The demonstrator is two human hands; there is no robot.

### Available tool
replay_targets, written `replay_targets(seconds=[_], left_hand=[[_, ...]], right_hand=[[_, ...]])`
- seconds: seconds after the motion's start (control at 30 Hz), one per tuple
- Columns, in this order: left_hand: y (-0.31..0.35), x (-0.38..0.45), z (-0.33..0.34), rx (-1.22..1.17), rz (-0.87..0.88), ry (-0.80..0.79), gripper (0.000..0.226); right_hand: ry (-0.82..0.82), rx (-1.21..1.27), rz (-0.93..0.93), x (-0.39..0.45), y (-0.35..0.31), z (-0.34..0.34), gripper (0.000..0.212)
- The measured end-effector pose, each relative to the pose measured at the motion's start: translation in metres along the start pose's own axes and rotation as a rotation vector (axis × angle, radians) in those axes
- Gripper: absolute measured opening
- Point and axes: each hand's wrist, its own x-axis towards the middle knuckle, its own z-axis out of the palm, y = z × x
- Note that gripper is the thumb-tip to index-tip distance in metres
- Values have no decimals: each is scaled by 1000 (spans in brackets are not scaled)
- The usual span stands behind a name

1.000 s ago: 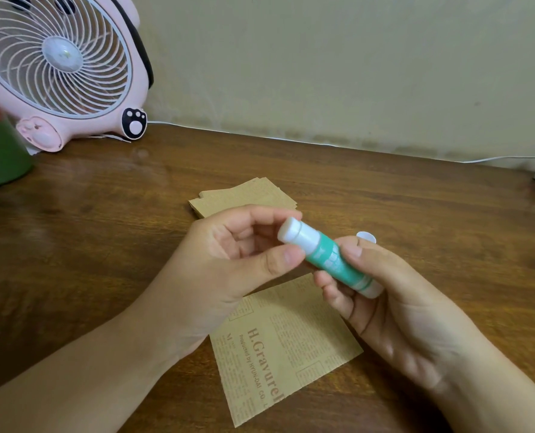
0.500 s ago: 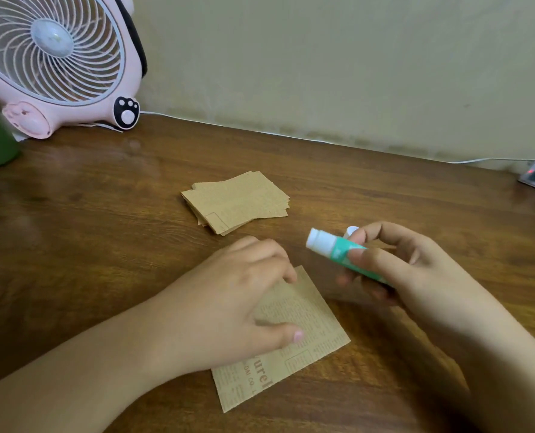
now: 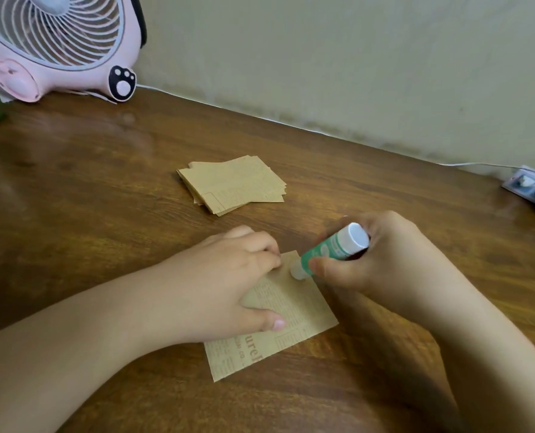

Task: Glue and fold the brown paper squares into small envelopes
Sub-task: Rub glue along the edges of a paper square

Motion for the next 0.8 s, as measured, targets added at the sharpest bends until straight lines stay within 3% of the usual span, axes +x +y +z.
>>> replay_targets(seconds=[0.23,0.47,0.8], left_hand=[[2,-1,1,100,-16,17,75],[2,0,-1,120,-52,-35,77],[3,-2,-5,175,-67,-95,77]], right_hand=[[86,-109,-129,10,0,10,38],[140,-93,-194,19,3,19,37],[62,-88,-205,4,10,8,38]])
